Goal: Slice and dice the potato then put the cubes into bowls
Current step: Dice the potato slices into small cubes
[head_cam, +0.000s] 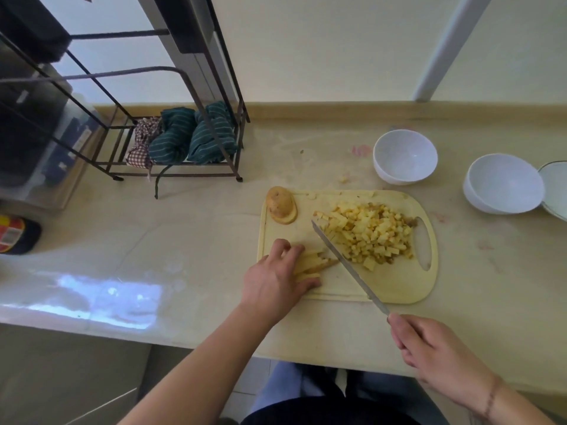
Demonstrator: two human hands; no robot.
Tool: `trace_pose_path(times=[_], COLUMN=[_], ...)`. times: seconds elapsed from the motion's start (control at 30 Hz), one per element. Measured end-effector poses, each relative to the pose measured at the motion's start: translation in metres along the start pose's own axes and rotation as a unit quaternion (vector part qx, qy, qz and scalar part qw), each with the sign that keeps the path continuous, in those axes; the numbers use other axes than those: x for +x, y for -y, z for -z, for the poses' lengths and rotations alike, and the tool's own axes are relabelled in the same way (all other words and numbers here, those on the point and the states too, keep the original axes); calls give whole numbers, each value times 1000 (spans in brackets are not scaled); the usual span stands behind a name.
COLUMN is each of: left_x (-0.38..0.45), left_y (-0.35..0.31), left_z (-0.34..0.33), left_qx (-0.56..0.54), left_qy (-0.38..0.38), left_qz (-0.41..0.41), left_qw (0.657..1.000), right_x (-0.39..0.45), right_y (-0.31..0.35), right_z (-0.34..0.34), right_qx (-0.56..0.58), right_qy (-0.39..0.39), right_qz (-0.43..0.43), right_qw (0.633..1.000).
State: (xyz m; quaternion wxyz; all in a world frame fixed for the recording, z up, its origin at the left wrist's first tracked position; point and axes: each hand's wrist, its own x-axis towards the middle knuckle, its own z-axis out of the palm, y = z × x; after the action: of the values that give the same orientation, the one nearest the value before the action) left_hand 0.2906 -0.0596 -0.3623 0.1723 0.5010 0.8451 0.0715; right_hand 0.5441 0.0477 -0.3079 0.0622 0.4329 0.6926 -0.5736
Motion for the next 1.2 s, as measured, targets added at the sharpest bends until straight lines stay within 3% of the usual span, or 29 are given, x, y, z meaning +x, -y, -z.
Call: trace_pose_path(times=[0.23, 0.33, 0.53, 0.83, 1.0, 1.2], left_x=[0, 0, 3, -1, -1, -1], left_y=[-4, -5, -2, -2, -10, -20], left_z=[4, 9, 15, 1, 0, 4], left_qx=[0, -11, -26, -27, -42, -50], left_qy=[-13, 56, 69, -13, 11, 16], left_qz=[16, 37, 30, 2, 64, 71], left_qw=[1000, 998, 997, 1000, 997, 996], right_x=[8, 10, 11, 16, 16, 11], right_y=[-8, -9, -8, -5, -8, 7], right_z=[4, 0, -12, -17, -20, -28], right_qx=[-17, -23, -38, -40, -46, 0], right_qy=[-25, -23, -4, 10, -19, -10], right_qz=[-2, -11, 6, -2, -10, -28], right_qw=[1000, 999, 999, 999, 999, 1000])
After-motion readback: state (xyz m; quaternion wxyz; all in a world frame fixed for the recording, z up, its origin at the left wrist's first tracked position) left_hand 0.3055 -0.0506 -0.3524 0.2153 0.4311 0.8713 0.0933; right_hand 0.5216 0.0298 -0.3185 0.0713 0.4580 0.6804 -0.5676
